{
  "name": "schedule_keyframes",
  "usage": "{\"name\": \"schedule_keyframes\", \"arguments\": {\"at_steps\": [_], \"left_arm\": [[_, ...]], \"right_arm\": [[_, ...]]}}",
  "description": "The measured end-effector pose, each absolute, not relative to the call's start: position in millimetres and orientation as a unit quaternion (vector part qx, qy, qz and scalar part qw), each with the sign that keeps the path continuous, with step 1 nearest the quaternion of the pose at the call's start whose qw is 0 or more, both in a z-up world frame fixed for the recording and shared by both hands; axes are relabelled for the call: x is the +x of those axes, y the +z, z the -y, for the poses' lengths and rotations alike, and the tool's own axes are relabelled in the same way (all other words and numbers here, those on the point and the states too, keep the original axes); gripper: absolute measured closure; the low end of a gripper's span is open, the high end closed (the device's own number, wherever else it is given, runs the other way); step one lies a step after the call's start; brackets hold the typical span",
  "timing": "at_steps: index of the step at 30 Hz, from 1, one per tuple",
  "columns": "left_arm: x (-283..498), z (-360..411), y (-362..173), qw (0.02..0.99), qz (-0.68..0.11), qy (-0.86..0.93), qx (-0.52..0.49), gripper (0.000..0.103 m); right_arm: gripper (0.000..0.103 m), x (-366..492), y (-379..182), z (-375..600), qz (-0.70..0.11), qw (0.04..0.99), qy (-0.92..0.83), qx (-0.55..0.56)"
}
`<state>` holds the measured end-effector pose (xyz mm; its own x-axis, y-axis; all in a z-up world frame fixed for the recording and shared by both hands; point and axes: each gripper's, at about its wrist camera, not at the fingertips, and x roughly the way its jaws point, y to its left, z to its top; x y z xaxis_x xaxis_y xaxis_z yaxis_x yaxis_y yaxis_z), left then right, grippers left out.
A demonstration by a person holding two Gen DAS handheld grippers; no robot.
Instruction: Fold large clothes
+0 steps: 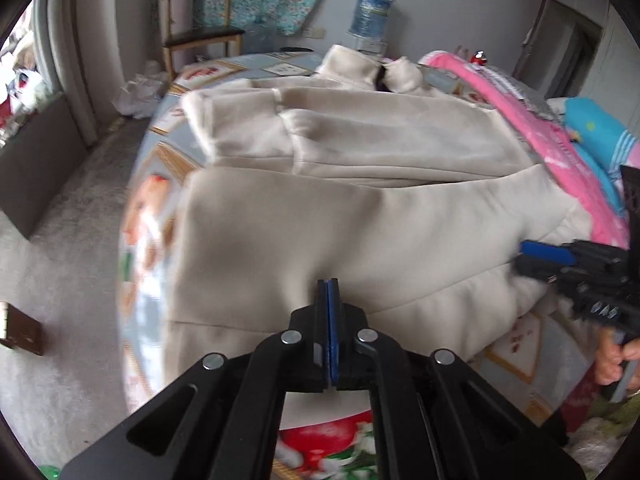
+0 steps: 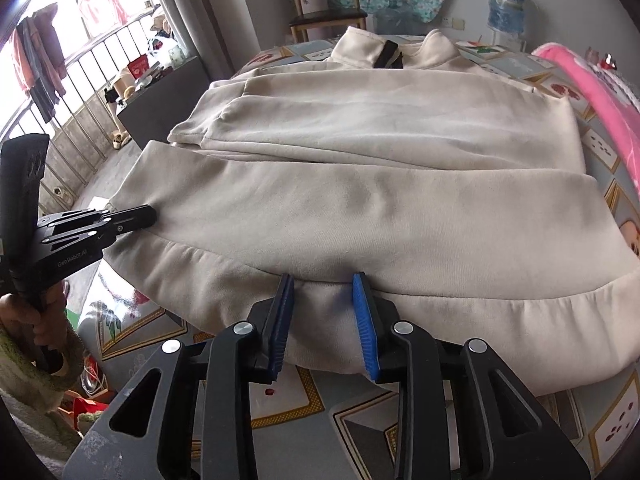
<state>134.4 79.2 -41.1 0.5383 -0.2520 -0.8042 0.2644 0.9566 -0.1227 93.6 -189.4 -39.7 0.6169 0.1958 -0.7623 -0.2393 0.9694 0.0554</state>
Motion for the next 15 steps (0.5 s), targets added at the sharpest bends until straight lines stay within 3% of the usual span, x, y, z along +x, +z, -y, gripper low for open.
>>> {"name": "schedule_keyframes", "arguments": {"at_steps": [2, 4, 9, 12, 15], "left_arm": [[132.7, -93.0, -40.4, 0.879, -0.457, -0.135, -0.003, 0.1], [131.1, -106.4, -40.8, 0.879, -0.459, -0.128, -0.015, 0.1], [127.7, -116.4, -38.8, 0.879, -0.459, -0.126, -0.014, 0.1], [127.5, -114.5, -31.9, 0.884, -0.453, -0.119, -0.005, 0.1], [132.2, -111.5, -25.2, 0.886, -0.447, -0.123, -0.008, 0.1]], "right_arm": [[0.084, 93.1, -37.8, 205.1, -0.42, 0.899, 0.125, 0.004], [0.096, 92.1, -36.0, 222.5, -0.419, 0.9, 0.117, 0.027], [0.097, 90.8, -31.9, 276.1, -0.412, 0.904, 0.07, 0.086], [0.087, 89.6, -23.5, 300.9, -0.403, 0.905, 0.053, 0.124], [0.057, 89.7, -9.6, 299.7, -0.38, 0.921, 0.025, 0.086]]}}
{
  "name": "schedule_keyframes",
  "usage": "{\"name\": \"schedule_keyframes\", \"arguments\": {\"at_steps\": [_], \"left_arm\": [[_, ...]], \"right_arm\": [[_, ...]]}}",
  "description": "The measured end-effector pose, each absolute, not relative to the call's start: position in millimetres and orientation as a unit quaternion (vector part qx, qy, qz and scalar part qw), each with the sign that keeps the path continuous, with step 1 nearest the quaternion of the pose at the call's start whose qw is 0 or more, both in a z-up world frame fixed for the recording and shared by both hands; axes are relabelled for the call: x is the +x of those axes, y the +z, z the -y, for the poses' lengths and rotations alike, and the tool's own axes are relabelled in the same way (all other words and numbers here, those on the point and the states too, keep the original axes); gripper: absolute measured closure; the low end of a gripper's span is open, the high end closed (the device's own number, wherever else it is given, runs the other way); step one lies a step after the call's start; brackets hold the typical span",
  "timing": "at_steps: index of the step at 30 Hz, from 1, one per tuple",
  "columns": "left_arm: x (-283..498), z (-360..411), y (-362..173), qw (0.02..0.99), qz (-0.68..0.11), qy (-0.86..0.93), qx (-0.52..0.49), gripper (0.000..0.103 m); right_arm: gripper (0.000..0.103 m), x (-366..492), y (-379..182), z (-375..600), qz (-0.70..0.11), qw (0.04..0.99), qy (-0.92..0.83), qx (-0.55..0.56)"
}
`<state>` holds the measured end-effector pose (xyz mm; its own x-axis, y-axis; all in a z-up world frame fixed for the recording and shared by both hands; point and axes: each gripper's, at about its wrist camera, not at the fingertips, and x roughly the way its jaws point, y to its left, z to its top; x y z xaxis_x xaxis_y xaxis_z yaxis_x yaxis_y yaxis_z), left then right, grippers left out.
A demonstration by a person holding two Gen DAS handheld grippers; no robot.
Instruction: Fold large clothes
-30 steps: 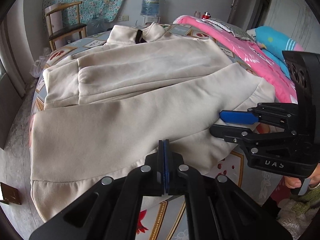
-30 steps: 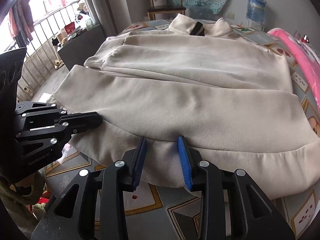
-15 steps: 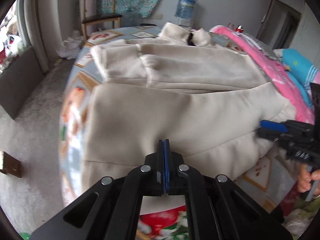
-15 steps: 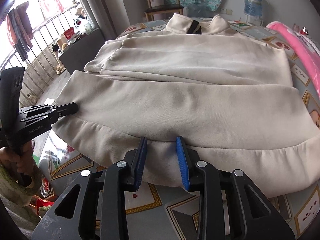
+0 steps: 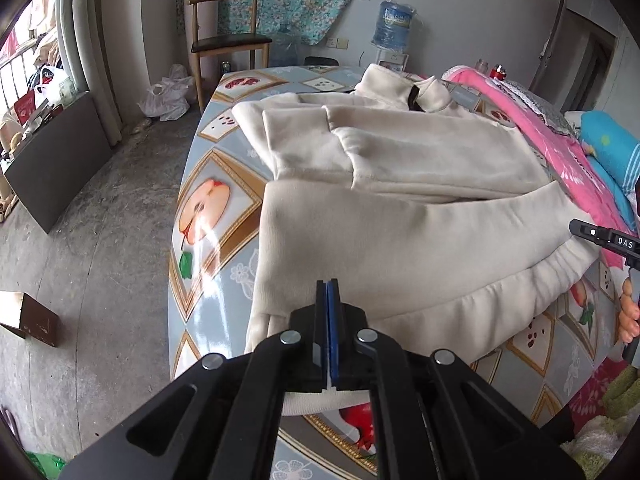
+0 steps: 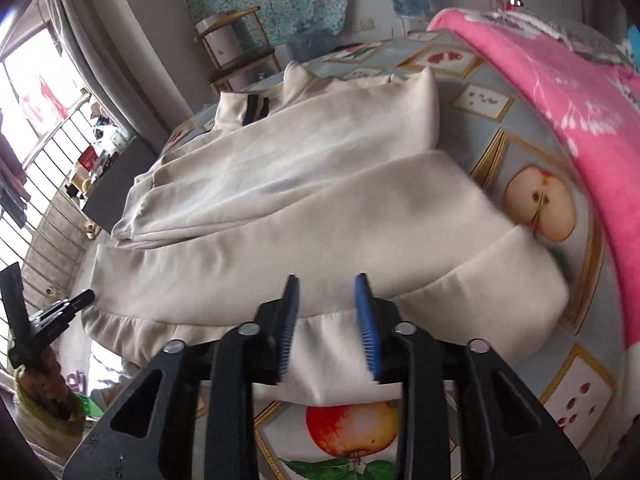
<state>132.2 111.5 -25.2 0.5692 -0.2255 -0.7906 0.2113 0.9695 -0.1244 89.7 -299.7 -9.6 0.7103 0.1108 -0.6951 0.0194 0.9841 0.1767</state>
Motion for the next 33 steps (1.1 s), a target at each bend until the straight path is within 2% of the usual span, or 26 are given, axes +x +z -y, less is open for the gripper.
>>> {"name": "schedule_keyframes", "arguments": {"at_steps": [1, 3, 5, 8, 10, 12, 14, 15, 17, 19, 26, 33], "left_arm": [[135.3, -111.0, -24.3, 0.885, -0.448, -0.124, -0.012, 0.1], [141.6, -109.4, -24.5, 0.885, -0.451, -0.112, -0.014, 0.097], [150.1, -108.7, -28.2, 0.882, -0.462, -0.09, -0.012, 0.089], [156.7, -107.3, -35.2, 0.874, -0.479, -0.083, -0.014, 0.087], [156.2, -104.7, -33.7, 0.873, -0.48, -0.085, -0.007, 0.083], [156.1, -102.9, -27.7, 0.875, -0.477, -0.085, -0.002, 0.075], [156.8, -102.7, -14.6, 0.881, -0.466, -0.083, 0.003, 0.06], [158.3, -102.7, -7.8, 0.884, -0.46, -0.083, 0.004, 0.057], [163.9, -102.4, 9.1, 0.891, -0.445, -0.086, 0.006, 0.048], [174.1, -100.4, 23.2, 0.893, -0.441, -0.083, 0.012, 0.042], [229.0, -83.5, 54.3, 0.888, -0.453, -0.076, 0.03, 0.035], [303.3, -68.0, 71.2, 0.887, -0.455, -0.084, 0.012, 0.035]], "right_arm": [[0.052, 92.5, -8.2, 296.6, -0.375, 0.924, 0.014, 0.069], [0.051, 100.6, -13.0, 291.3, -0.378, 0.925, -0.003, 0.045], [0.049, 110.2, -23.4, 287.3, -0.39, 0.92, -0.014, 0.028], [0.046, 113.8, -34.6, 277.0, -0.396, 0.918, -0.024, -0.01], [0.039, 112.3, -33.2, 276.1, -0.404, 0.915, -0.019, -0.02], [0.031, 112.2, -26.8, 281.6, -0.413, 0.911, -0.016, -0.011], [0.023, 110.7, -14.4, 289.1, -0.414, 0.91, -0.006, 0.007], [0.019, 110.6, -7.4, 291.1, -0.412, 0.911, 0.0, 0.015], [0.015, 111.2, 11.5, 295.3, -0.407, 0.913, 0.02, 0.031], [0.012, 116.1, 30.0, 295.9, -0.401, 0.914, 0.044, 0.043], [0.01, 163.3, 74.0, 291.0, -0.389, 0.912, 0.106, 0.077], [0.01, 238.6, 105.6, 289.8, -0.387, 0.911, 0.127, 0.062]]}}
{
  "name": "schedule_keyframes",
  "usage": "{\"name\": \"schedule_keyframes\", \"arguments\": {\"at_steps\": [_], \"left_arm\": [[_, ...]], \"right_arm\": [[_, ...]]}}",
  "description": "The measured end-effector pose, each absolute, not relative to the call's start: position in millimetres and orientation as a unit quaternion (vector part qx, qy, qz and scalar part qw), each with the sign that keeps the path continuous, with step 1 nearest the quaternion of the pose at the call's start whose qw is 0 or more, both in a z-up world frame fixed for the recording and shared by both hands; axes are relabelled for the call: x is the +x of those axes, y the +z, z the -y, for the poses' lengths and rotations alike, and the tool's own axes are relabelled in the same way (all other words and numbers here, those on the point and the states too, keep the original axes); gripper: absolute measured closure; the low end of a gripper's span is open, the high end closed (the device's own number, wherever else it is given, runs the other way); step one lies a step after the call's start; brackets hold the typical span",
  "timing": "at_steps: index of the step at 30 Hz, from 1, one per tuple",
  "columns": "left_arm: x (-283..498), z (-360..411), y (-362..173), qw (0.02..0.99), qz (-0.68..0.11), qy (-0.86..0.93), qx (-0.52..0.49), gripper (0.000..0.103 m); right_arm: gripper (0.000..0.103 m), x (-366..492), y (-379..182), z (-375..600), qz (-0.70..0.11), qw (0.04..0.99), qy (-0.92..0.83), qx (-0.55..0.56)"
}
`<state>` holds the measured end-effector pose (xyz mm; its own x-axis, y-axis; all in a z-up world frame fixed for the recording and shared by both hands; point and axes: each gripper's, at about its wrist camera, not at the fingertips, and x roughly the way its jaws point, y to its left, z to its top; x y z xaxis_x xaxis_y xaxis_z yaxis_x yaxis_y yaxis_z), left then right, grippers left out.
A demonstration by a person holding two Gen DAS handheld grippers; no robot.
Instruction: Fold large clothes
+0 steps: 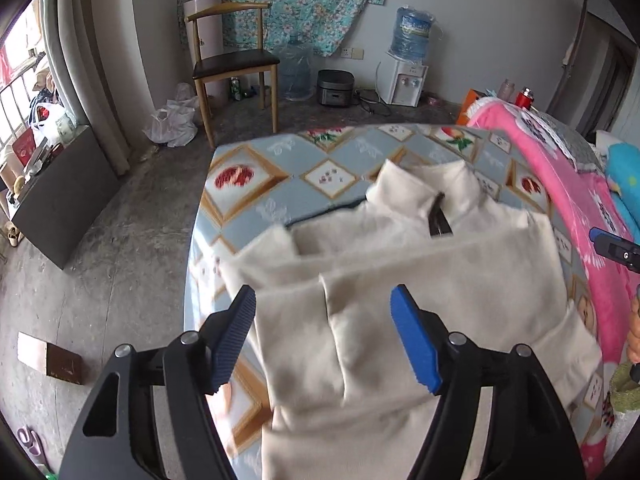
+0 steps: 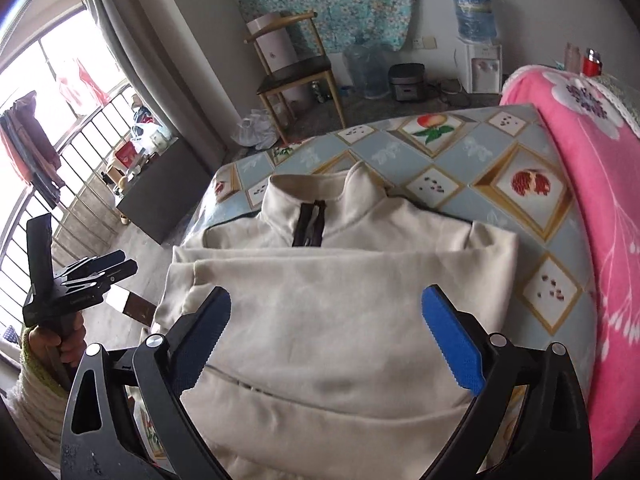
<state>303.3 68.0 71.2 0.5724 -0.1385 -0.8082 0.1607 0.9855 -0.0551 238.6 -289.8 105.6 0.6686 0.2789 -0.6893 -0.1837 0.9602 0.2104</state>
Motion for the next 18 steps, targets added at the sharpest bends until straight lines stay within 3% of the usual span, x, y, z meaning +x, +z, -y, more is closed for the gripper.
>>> {"name": "schedule_keyframes", "arguments": {"at_steps": [9, 18], "left_arm": [[424.4, -31.0, 41.6, 0.852, -0.51, -0.104, -0.051, 0.035], [511.9, 25.8, -5.3, 0.829, -0.55, -0.065, -0.079, 0.035]], "right_arm": [[0.01, 366.7, 91.0, 297.3, -0.447, 0.882, 0.106, 0.106], [0.012, 481.6, 48.4, 269.9, -0.527, 0.849, 0.02, 0.026]]}}
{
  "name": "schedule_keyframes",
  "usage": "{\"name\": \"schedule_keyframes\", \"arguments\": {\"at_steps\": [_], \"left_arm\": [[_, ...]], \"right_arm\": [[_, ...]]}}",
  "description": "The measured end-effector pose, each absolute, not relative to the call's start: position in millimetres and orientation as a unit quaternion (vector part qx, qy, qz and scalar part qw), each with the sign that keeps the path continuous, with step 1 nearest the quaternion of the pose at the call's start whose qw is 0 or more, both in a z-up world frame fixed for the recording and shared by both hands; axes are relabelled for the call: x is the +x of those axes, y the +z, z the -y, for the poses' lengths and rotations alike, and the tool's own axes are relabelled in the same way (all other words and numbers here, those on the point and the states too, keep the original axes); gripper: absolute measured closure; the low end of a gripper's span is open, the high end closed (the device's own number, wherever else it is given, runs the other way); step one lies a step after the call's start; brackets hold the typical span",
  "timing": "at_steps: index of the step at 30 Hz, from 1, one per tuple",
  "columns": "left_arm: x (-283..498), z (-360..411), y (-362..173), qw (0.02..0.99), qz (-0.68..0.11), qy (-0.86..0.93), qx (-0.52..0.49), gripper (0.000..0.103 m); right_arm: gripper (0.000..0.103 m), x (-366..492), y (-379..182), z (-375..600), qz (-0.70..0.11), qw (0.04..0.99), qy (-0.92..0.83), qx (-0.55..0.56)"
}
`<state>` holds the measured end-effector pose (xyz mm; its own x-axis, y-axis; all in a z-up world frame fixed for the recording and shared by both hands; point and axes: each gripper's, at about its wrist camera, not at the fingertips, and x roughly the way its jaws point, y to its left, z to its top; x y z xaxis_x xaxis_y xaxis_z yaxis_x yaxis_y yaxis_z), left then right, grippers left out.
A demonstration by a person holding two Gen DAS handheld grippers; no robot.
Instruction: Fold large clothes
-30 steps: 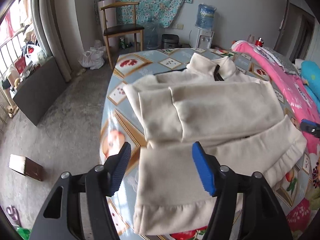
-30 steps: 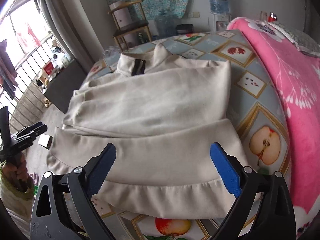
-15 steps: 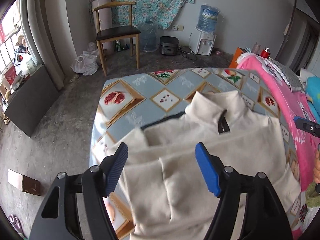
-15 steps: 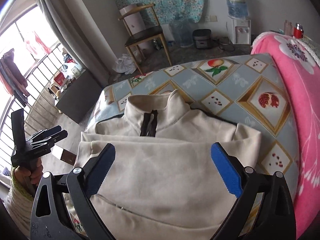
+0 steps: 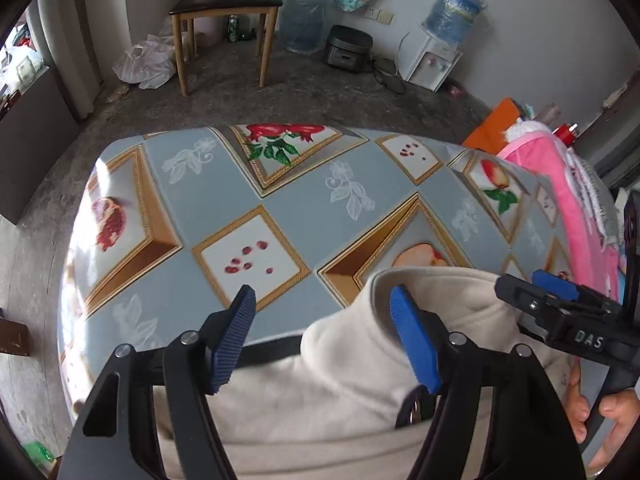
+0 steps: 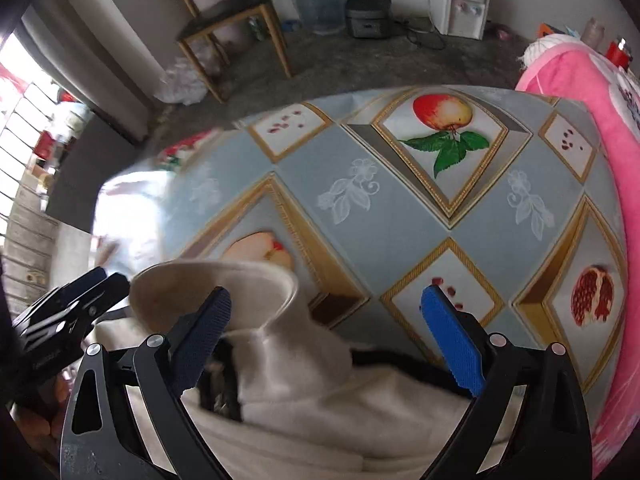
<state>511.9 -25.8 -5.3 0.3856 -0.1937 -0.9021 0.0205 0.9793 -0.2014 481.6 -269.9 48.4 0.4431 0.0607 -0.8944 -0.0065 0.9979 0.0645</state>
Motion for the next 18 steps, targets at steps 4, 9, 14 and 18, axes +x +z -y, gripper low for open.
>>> {"name": "schedule_keyframes", "arguments": {"at_steps": [4, 9, 14, 18], "left_arm": [[519.1, 44.4, -21.5, 0.821, -0.566, -0.065, -0.027, 0.035], [513.1, 49.1, -25.2, 0.817, -0.571, -0.084, -0.001, 0.055], [487.9, 59.4, -14.4, 0.814, -0.565, -0.118, 0.059, 0.078], [454.9, 62.8, -5.4, 0.821, -0.542, -0.141, 0.109, 0.085]], "right_arm": [[0.02, 496.3, 29.5, 267.0, -0.563, 0.826, -0.003, -0.003], [0.035, 477.5, 28.8, 277.6, -0.572, 0.82, 0.014, 0.009], [0.047, 436.1, 39.0, 284.3, -0.567, 0.821, 0.058, 0.012], [0.073, 399.9, 42.0, 286.2, -0.561, 0.824, 0.082, 0.0]]}}
